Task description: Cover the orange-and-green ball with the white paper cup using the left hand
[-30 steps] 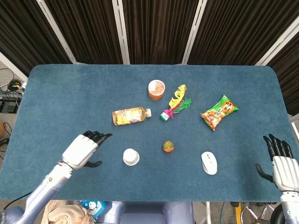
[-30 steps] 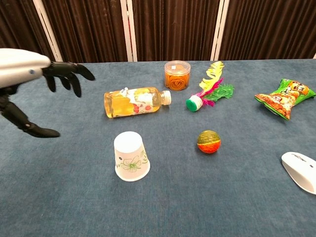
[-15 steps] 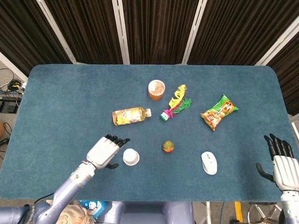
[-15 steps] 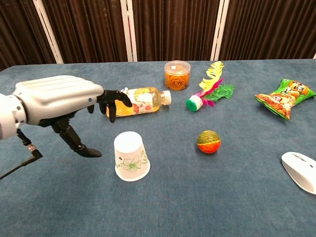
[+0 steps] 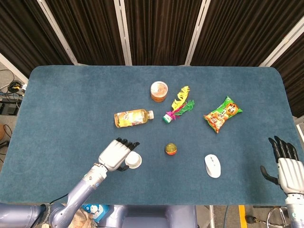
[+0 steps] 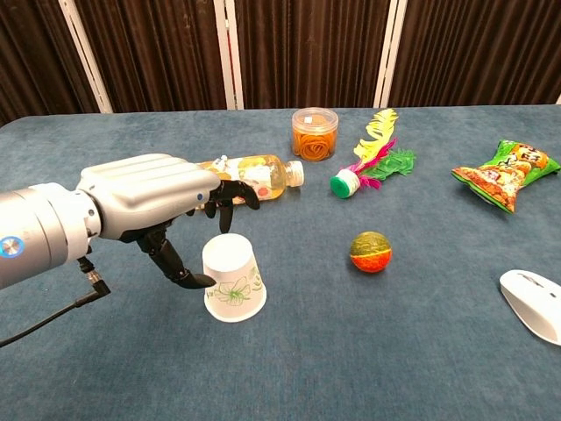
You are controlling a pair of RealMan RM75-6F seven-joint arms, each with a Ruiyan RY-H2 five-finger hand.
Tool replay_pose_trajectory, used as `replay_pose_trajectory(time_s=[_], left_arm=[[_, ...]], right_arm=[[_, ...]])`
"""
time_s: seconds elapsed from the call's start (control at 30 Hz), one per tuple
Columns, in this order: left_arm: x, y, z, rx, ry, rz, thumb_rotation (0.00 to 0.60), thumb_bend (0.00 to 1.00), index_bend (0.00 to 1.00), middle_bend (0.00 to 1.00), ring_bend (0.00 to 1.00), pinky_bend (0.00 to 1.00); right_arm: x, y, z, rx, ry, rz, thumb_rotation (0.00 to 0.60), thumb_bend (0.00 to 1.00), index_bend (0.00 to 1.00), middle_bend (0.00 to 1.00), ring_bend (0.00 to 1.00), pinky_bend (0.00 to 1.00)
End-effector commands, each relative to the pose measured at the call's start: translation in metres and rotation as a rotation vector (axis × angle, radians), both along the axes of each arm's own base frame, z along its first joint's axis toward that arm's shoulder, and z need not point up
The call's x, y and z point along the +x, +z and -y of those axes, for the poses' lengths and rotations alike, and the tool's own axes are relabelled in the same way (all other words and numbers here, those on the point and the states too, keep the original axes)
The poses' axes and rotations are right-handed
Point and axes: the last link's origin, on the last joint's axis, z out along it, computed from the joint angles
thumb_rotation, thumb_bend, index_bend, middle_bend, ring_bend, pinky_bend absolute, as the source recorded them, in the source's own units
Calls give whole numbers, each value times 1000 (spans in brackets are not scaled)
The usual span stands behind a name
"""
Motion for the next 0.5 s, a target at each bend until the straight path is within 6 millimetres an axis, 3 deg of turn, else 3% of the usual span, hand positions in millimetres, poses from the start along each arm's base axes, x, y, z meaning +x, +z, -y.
replay_pose_trajectory(time_s=[0.03,0.5], left_arm=[[1,-2,0,-1,1,0,600,227,195,384,324,381],[5,-4,-2,9,-10,13,600,247,227,416,378,425]], right_arm=[[0,0,0,0,0,0,600,347,0,0,0,27],[0,0,0,2,-3,5,600,347,0,0,0,27]])
